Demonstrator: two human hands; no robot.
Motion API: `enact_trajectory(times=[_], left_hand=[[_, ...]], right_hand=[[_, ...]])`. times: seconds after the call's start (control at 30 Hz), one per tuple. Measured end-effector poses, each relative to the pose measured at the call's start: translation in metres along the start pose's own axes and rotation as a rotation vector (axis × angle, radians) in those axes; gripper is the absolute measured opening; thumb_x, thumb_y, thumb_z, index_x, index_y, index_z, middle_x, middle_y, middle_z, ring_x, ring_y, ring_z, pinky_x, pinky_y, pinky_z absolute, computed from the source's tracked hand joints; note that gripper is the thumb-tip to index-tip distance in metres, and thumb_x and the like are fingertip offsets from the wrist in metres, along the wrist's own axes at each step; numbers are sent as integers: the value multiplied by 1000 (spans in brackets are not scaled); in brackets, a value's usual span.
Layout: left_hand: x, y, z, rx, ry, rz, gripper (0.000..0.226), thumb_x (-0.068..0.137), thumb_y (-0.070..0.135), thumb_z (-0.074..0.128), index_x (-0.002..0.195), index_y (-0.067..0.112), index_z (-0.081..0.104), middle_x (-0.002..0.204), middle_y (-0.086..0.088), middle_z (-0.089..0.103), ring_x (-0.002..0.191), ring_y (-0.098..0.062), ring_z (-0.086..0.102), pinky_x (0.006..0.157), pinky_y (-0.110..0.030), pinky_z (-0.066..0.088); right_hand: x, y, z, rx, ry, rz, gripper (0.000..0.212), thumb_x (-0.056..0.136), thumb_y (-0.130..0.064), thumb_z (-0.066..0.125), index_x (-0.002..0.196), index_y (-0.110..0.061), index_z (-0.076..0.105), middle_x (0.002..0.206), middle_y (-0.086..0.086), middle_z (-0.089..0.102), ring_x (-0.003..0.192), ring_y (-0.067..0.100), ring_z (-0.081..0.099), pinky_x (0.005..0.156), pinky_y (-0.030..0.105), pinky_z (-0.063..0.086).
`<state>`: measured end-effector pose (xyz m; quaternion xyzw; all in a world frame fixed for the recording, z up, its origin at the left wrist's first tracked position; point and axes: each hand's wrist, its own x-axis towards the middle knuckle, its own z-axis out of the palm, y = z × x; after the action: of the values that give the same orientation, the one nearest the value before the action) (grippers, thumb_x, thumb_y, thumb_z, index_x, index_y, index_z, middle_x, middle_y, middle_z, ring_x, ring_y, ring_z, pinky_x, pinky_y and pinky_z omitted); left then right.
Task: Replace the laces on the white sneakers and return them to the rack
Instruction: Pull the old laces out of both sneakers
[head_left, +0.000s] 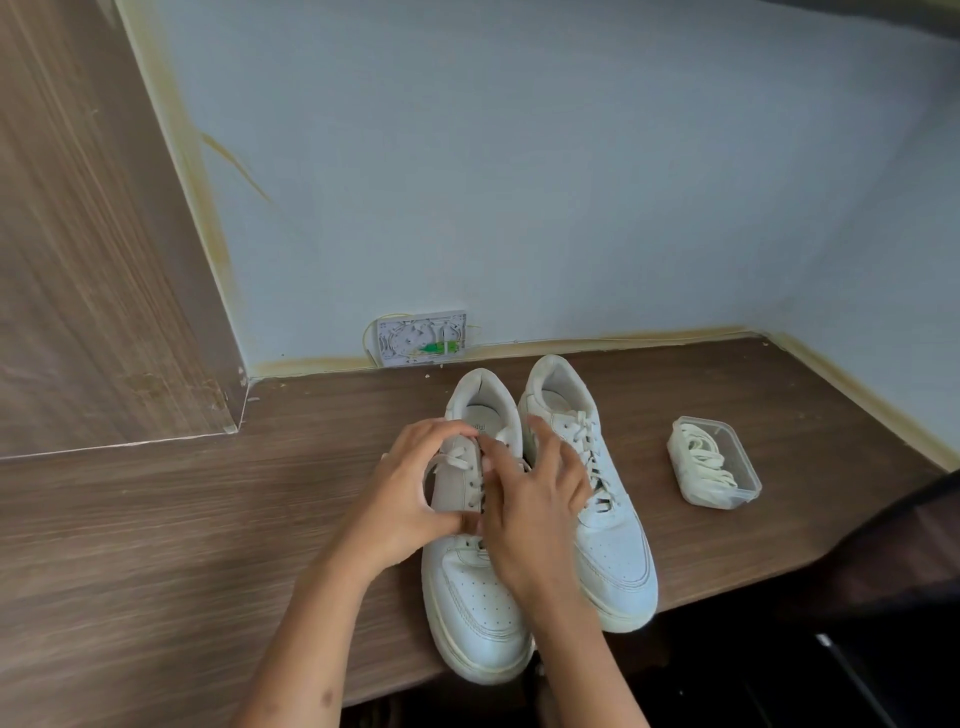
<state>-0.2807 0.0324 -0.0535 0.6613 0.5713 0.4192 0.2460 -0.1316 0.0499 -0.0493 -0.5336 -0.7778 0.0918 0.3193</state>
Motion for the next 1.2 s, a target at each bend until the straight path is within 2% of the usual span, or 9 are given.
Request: enact_trajectory(times=[0.1,0.27,0.37,0.57,0.7,0.8,0.93,1.03,1.2], left_hand=[[0,0,-1,8,0,-7,80,49,57,81,121,56,46,131,26,41,125,2,41,108,-43,38],[-1,3,-1,-21,-15,-36,81,48,50,91,117,57,48,125,35,39,120,5,43,103,-24,41],[0,3,1,-38,-30,-44,82,47,55,89,119,57,48,125,35,40,126,-5,44,107,-35,42],[0,7,1,-8,-50,-71,82,47,57,89,117,56,47,126,32,40,123,-9,46,102,-28,42],[1,8,-1,1,-51,-84,80,46,54,91,112,54,47,127,23,38,122,-9,44,99,-24,41],[2,9,-1,8,-29,-96,79,44,55,91,109,51,47,125,20,38,121,-3,41,100,-26,41],[2,8,-2,21,-25,-110,79,45,56,90,110,52,46,126,20,36,120,1,38,99,-26,39],[1,9,-3,13,-48,-115,80,47,56,89,114,53,45,127,21,34,120,-2,41,99,-28,41],[-1,10,-2,40,-72,-84,88,50,62,85,127,59,43,133,20,30,128,-5,36,105,-29,36]], right_hand=[[0,-2,3,38,63,5,25,90,-15,52,105,-35,58,146,1,31,133,30,20,107,52,25],[5,1,-1,231,394,157,24,86,-3,65,87,-27,66,130,-6,42,111,19,34,91,43,38],[6,2,0,362,540,290,19,91,-8,64,86,-26,67,122,-13,37,102,13,33,86,46,43],[6,5,4,356,522,282,18,94,-6,58,90,-22,64,110,-14,44,95,8,41,89,49,46],[5,0,-4,453,458,264,24,100,-6,44,87,-23,56,81,-15,64,85,3,62,93,44,48],[7,3,-20,715,536,406,22,101,-2,34,90,-15,48,86,-4,70,79,10,71,74,21,51],[11,25,-36,617,572,455,21,98,1,42,105,-16,52,107,-10,65,102,10,65,84,36,54],[6,30,-37,531,516,343,57,81,18,44,120,-22,56,125,-13,54,122,6,51,95,48,49],[-1,17,-37,405,284,-4,37,79,-23,40,101,-31,69,133,-15,49,127,12,36,105,41,29]])
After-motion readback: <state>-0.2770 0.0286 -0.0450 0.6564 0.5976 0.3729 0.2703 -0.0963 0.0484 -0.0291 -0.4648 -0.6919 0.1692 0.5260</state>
